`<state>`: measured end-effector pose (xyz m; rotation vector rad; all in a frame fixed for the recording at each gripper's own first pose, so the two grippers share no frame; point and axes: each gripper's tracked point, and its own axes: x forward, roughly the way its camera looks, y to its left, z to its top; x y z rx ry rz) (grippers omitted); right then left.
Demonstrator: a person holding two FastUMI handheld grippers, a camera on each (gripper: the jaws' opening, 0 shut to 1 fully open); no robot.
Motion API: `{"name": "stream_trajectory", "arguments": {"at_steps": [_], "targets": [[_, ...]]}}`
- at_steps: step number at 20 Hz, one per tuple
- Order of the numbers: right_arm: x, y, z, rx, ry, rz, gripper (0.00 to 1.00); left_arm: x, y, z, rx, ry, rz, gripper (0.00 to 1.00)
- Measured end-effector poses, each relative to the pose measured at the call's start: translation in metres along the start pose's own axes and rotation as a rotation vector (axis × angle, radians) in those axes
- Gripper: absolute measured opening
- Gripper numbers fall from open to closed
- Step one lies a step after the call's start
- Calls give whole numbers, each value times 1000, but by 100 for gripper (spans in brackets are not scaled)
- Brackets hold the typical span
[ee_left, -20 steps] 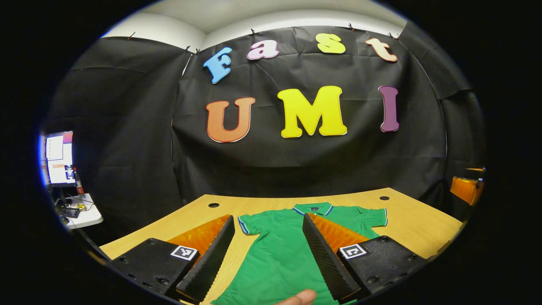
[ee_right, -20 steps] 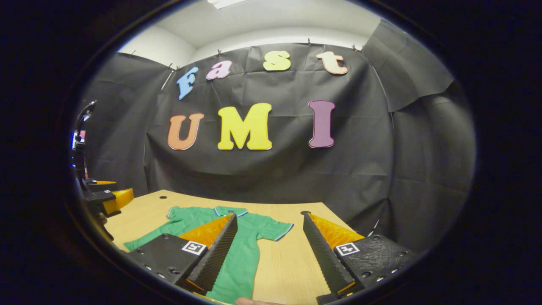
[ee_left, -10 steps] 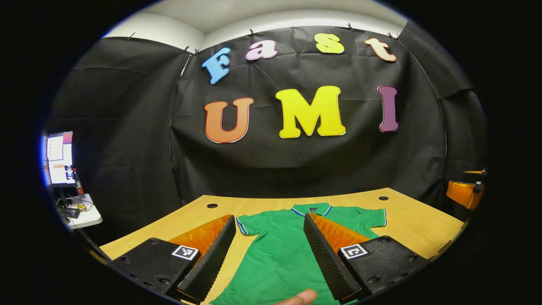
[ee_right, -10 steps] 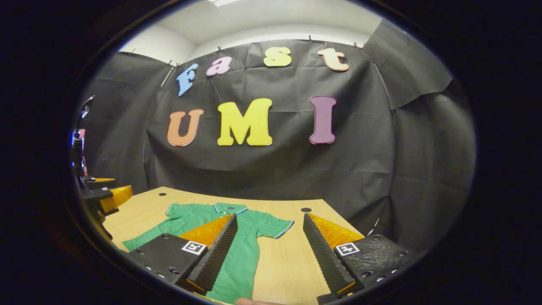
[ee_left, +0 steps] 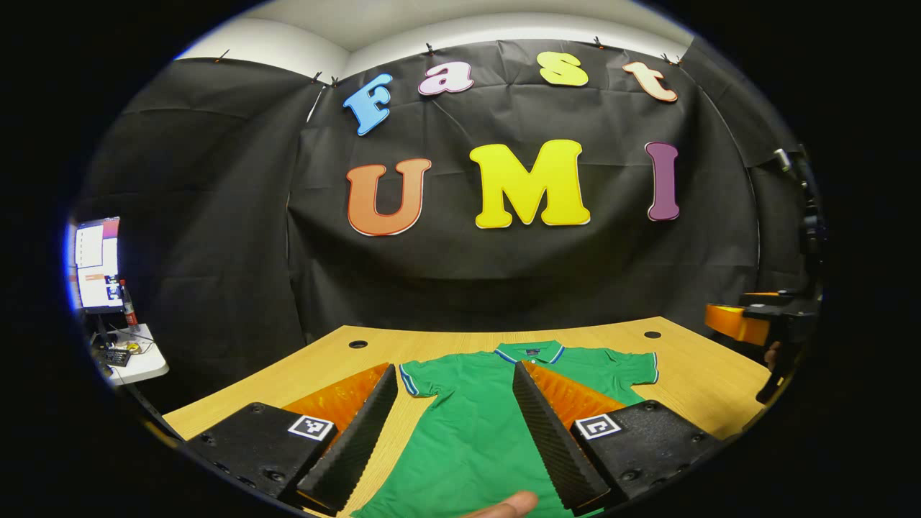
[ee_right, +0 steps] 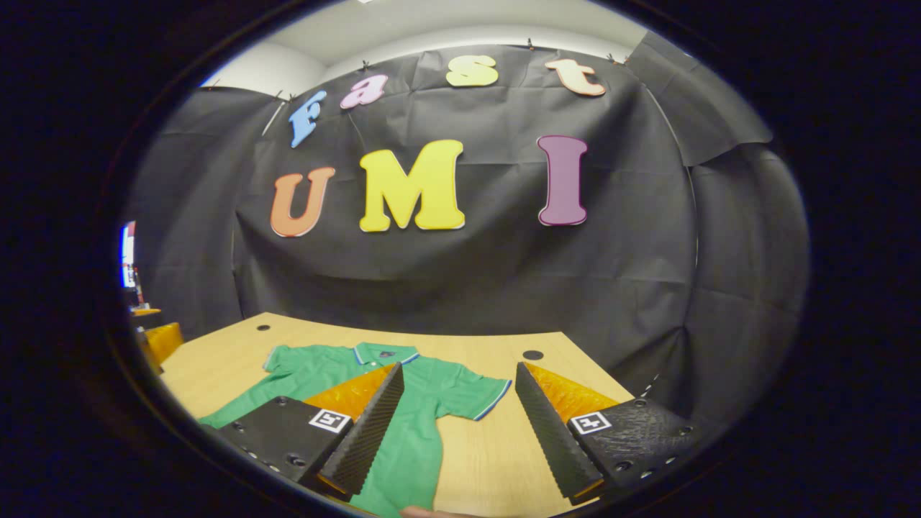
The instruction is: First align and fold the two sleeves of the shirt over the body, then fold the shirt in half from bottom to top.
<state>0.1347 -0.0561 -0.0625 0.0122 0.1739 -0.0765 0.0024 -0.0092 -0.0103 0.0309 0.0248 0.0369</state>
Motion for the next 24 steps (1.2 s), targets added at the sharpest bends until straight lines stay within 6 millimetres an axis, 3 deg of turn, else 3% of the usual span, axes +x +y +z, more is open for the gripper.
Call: {"name": "stream_trajectory", "arguments": {"at_steps": [5, 9, 13, 17, 22, 23, 24], "targets": [[107, -34, -42, -38, 121, -111, 95, 1, 6, 9, 24, -43, 33, 100], [156, -50, -92, -40, 236, -133, 95, 5, 8, 14, 22, -57, 11, 100], [189, -48, -124, -4, 308, -79, 96, 5, 6, 12, 18, -53, -7, 100], [207, -42, -147, 37, 393, -78, 90, 8, 12, 8, 12, -42, 6, 100], [213, -49, -160, 73, 444, -136, 85, 8, 18, 8, 9, -37, 15, 100], [213, -46, -161, 99, 458, -133, 77, 8, 19, 8, 6, -37, 13, 100], [213, -43, -162, 121, 467, -127, 75, 8, 19, 8, 5, -35, 14, 100]]}}
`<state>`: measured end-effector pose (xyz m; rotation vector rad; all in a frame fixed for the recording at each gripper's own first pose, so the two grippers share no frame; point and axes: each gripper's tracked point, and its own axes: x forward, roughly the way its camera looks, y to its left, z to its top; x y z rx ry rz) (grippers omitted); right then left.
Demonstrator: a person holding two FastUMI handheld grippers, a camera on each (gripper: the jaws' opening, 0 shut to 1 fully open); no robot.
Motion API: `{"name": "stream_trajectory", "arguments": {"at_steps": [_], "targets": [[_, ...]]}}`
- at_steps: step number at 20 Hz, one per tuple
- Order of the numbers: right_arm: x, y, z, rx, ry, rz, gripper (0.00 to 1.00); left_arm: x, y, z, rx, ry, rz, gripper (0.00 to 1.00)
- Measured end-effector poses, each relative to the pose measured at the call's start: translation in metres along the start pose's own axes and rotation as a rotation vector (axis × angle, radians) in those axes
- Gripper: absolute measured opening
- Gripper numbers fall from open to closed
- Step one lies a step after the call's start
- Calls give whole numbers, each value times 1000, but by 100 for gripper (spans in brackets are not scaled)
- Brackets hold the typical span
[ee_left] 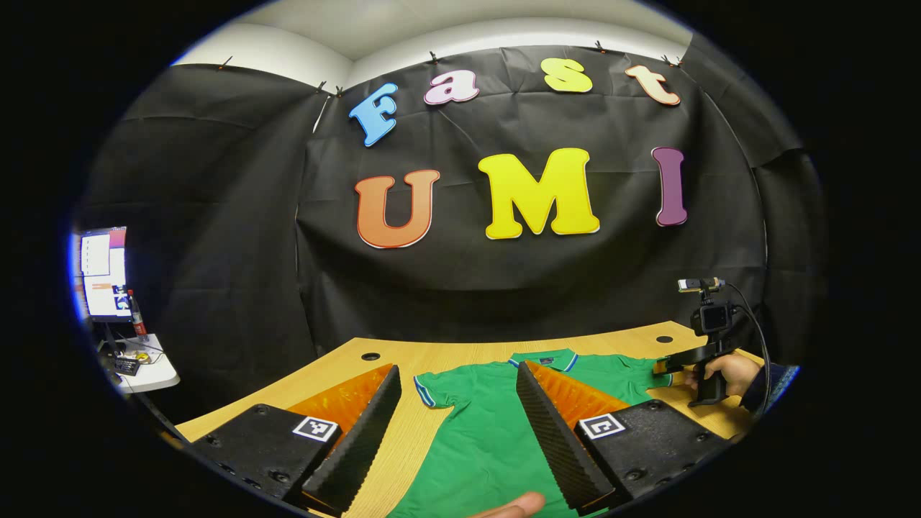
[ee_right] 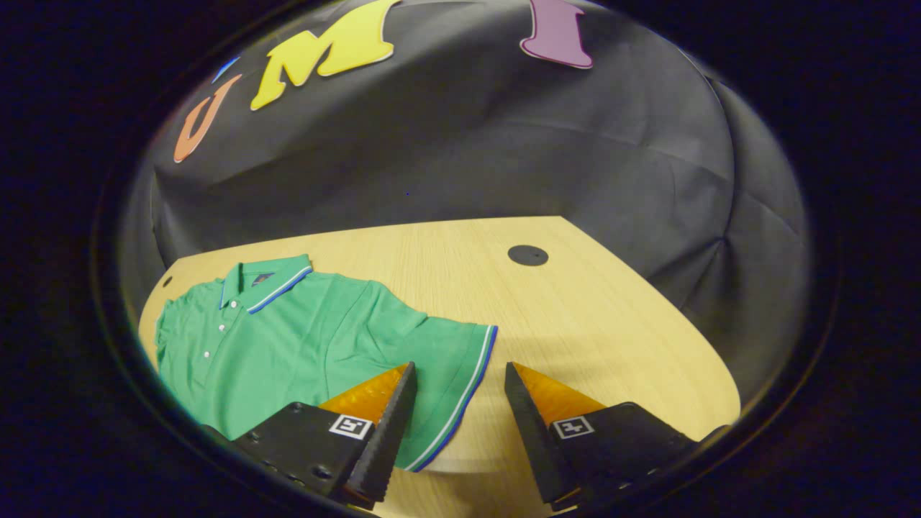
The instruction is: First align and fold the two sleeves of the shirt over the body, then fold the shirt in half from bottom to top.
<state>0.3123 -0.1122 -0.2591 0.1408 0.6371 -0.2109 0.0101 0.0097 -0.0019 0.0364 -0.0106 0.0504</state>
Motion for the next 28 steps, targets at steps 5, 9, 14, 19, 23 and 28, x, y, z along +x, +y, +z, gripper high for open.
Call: {"name": "stream_trajectory", "arguments": {"at_steps": [5, 9, 14, 19, 23, 28], "targets": [[6, 13, 4, 7, 11, 26, 35, 1, -1, -2, 1, 8, -3, 100], [7, 14, 8, -69, -7, 32, 6, 3, 3, -3, 5, 8, 0, 100], [-6, 25, 27, -144, -63, 21, 4, 6, 7, -6, 9, 17, 7, 100], [-29, 48, 53, -225, -152, 27, 5, 5, 10, -4, 21, 10, 14, 100], [-50, 78, 67, -268, -210, 55, 4, 6, 10, -2, 28, 1, 11, 100], [-71, 124, 72, -260, -238, 128, 0, 9, 15, -7, 19, 12, 20, 100]]}}
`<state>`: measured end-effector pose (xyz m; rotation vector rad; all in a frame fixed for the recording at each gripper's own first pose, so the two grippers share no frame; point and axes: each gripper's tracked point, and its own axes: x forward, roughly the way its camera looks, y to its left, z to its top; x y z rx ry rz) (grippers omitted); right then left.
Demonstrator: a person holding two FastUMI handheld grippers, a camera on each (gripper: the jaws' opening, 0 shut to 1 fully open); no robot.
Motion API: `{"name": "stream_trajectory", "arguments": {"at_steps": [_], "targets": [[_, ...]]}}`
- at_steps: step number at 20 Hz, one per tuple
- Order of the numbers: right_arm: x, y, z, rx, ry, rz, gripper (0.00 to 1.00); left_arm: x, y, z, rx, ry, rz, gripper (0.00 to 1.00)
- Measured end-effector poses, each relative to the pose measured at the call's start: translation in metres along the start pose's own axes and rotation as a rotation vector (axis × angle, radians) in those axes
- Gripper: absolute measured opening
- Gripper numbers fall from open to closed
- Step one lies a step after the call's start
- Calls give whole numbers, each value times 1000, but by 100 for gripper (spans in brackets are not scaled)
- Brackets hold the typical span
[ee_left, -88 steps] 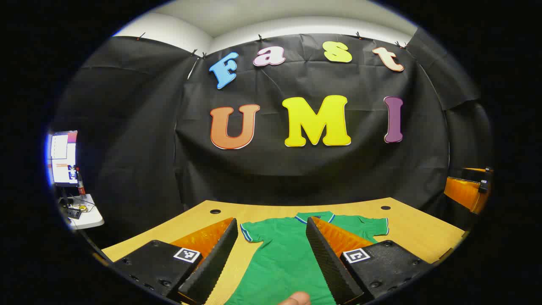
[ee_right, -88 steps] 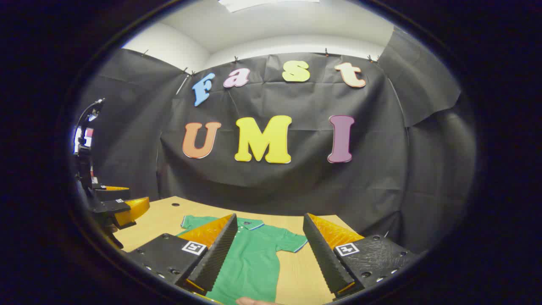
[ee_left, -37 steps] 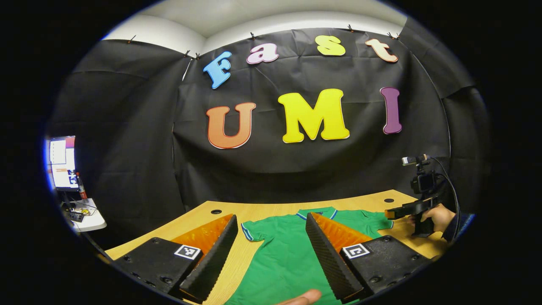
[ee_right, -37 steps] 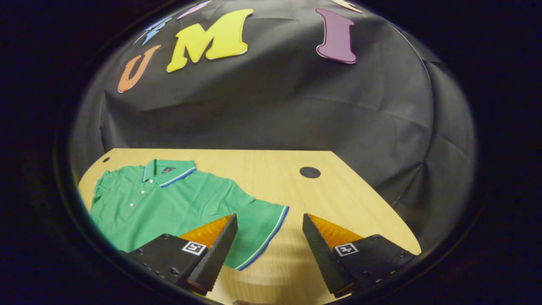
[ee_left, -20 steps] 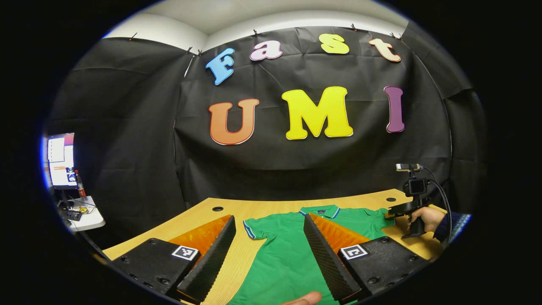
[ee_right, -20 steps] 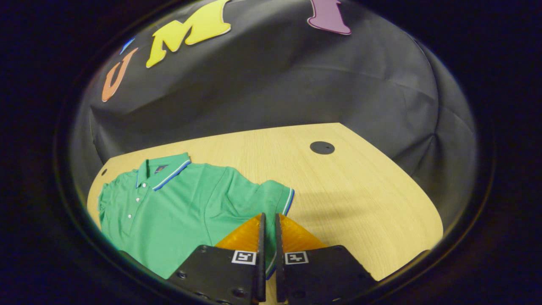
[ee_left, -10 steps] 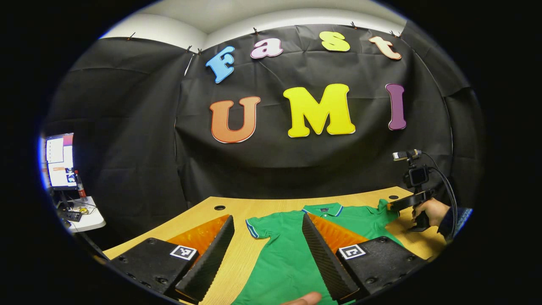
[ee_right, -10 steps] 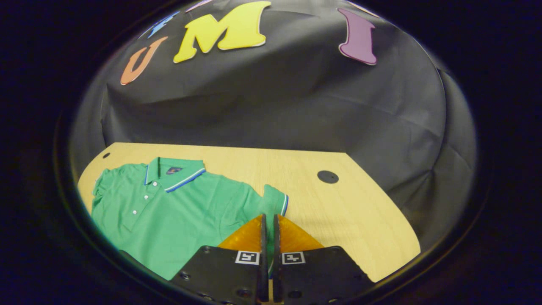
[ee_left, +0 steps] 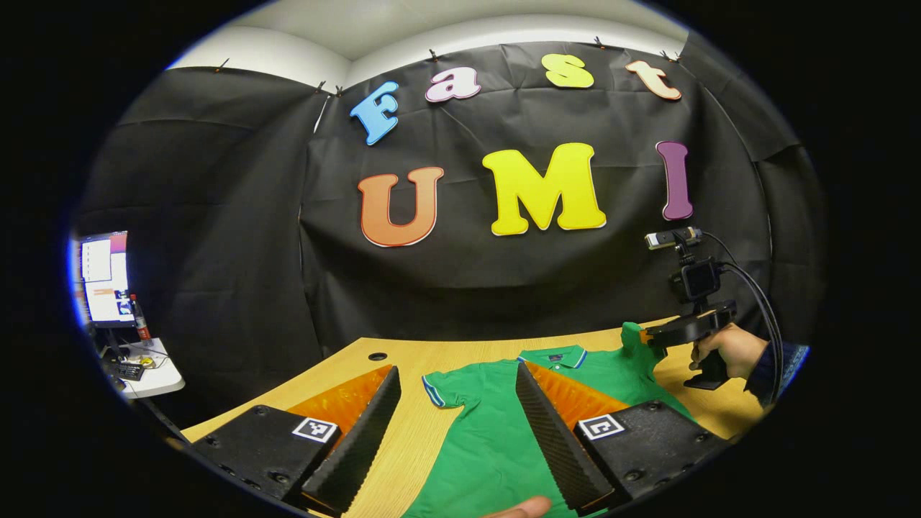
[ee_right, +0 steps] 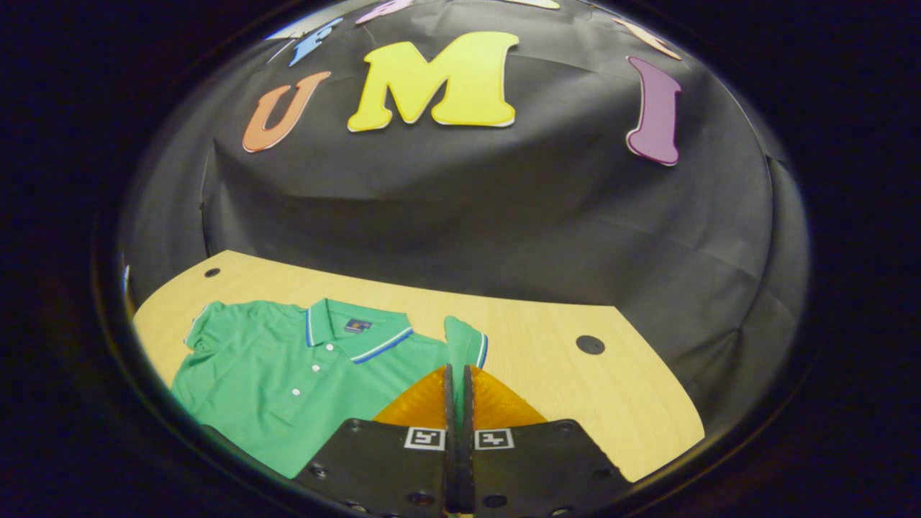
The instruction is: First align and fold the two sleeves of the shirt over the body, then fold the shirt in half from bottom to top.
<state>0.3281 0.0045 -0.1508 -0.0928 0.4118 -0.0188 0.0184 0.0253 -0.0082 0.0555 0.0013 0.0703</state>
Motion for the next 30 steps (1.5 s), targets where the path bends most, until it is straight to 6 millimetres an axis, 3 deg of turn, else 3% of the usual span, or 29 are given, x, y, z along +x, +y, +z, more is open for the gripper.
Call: {"name": "stream_trajectory", "arguments": {"at_steps": [3, 8, 10, 13, 15, 21, 24, 27, 30], "targets": [[-2, 26, 8, 9, -12, 27, 0, 2, 0, -1, -11, 10, -3, 100], [4, 60, 1, 28, 4, 59, 3, 4, 0, -4, -23, 18, -7, 100], [2, 78, 0, 71, 9, 137, 16, 5, 0, -6, -29, 24, -7, 100], [-9, 80, 6, 51, -13, 162, 96, 8, -2, -12, -41, 43, -15, 100], [-26, 75, 18, 41, -54, 157, 95, 11, 1, -18, -44, 64, -10, 100], [-109, 47, 38, 67, -151, 185, 95, 10, 1, -17, -57, 73, 38, 100], [-162, 16, 35, 3, -218, 147, 95, 9, 1, -2, -93, 24, 75, 100], [-218, -5, 30, -14, -300, 157, 95, 27, 4, 9, -80, 52, 105, 100], [-273, -27, 17, -14, -360, 199, 96, 62, 1, 34, -91, 46, 91, 100]]}}
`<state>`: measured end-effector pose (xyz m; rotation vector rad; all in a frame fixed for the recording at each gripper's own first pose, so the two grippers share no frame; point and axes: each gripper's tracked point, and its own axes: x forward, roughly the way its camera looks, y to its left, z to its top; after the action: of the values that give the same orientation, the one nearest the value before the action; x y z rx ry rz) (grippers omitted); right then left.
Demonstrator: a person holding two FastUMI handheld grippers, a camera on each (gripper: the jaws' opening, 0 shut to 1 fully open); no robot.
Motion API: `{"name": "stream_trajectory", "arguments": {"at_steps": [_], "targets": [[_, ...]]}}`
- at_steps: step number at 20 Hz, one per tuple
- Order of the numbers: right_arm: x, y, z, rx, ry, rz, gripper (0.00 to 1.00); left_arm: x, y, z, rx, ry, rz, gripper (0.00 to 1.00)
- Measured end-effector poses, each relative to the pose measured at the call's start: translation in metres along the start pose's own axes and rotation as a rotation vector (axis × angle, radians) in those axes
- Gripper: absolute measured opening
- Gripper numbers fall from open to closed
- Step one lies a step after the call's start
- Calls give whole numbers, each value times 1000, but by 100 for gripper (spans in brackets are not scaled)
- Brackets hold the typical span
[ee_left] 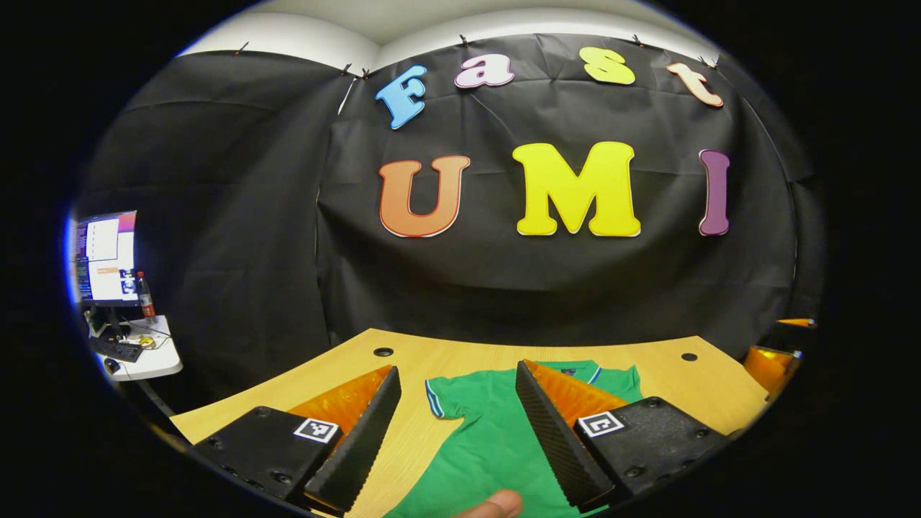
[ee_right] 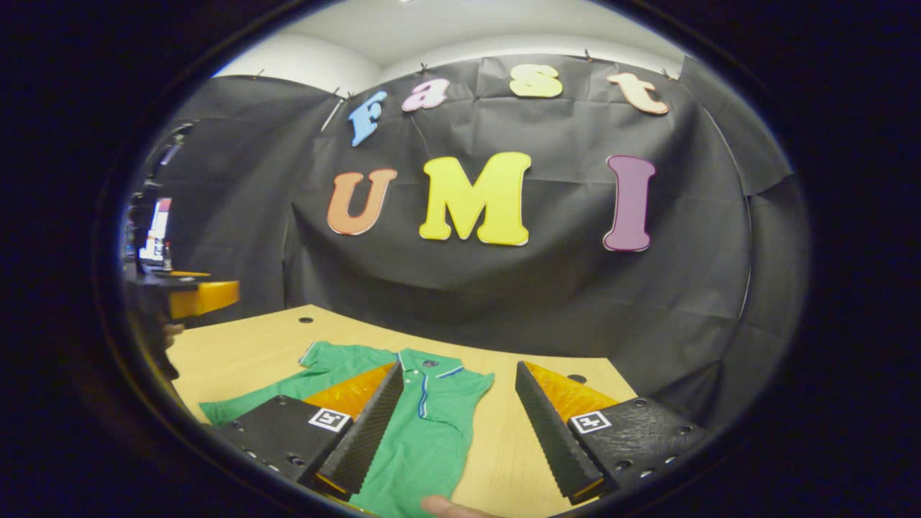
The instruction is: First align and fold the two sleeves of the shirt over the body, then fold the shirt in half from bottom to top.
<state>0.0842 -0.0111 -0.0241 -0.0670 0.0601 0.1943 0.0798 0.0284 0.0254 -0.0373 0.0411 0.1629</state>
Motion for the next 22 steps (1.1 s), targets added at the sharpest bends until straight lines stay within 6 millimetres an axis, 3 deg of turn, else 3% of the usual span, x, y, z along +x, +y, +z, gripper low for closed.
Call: {"name": "stream_trajectory", "arguments": {"at_steps": [4, 8, 11, 14, 16, 20, 22], "targets": [[-57, -26, -7, 20, -60, 3, 95, 57, -3, -4, 70, 45, 39, 100], [-89, -59, -22, 33, -71, -59, 95, 118, -4, -41, -40, 169, 57, 100], [-109, -61, -33, 31, -80, -68, 96, 168, 2, -73, -80, 225, 64, 100], [-118, -49, -55, 62, -52, -1, 95, 210, 27, -113, -123, 292, 113, 100], [-118, -51, -67, 86, -18, 15, 95, 227, 39, -139, -103, 335, 129, 100], [-106, -54, -84, 150, 32, 27, 95, 238, 47, -192, -72, 453, 89, 100], [-103, -58, -89, 148, 41, 29, 95, 240, 56, -205, -92, 468, 99, 92]]}}
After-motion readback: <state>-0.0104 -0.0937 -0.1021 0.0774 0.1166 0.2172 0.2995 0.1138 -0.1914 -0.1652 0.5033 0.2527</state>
